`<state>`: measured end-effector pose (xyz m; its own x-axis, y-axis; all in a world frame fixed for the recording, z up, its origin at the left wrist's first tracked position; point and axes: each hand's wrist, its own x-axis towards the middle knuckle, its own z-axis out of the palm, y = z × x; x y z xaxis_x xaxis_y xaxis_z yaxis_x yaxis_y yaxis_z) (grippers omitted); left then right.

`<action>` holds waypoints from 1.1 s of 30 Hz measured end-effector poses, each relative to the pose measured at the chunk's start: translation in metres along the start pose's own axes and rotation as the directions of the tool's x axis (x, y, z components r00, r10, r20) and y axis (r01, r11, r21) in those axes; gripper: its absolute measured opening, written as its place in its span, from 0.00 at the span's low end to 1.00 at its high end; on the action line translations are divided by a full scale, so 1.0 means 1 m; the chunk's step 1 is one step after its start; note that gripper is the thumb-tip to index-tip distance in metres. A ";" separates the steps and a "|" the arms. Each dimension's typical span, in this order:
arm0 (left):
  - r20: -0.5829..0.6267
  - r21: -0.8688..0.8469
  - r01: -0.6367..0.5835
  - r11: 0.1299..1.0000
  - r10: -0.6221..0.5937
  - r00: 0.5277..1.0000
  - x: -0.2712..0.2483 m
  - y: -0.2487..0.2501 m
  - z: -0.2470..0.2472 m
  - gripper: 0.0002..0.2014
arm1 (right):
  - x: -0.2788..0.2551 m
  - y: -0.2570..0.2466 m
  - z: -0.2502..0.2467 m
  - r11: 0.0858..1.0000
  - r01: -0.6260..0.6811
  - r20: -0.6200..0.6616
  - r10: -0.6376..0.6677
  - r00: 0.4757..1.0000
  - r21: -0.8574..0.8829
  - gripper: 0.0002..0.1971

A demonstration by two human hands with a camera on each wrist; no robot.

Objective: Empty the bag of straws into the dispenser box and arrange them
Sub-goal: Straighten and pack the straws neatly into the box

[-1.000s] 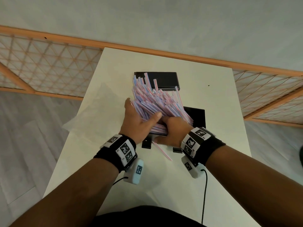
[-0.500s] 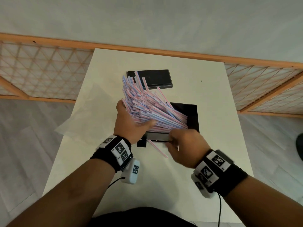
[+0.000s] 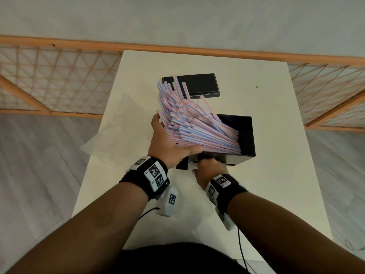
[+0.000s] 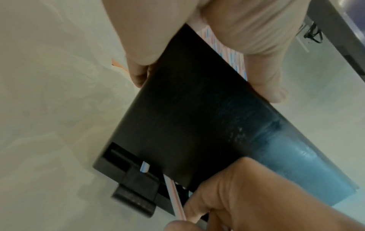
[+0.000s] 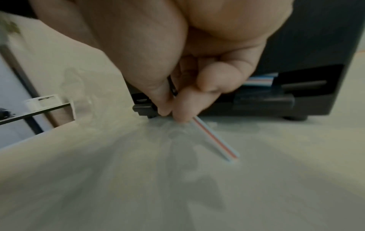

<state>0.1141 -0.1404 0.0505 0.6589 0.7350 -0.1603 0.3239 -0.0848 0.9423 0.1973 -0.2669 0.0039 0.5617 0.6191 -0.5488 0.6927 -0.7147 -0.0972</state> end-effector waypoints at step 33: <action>-0.303 -0.369 0.076 0.926 -0.197 0.932 -0.001 0.064 0.002 0.56 | -0.070 0.034 -0.148 0.824 0.517 -0.510 -0.349 0.786 0.233 0.12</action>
<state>0.1349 -0.1480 0.1104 0.3448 0.9057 -0.2465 0.1002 0.2256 0.9690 0.2484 -0.2866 0.1615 0.4303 0.9023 0.0255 0.7558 -0.3447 -0.5568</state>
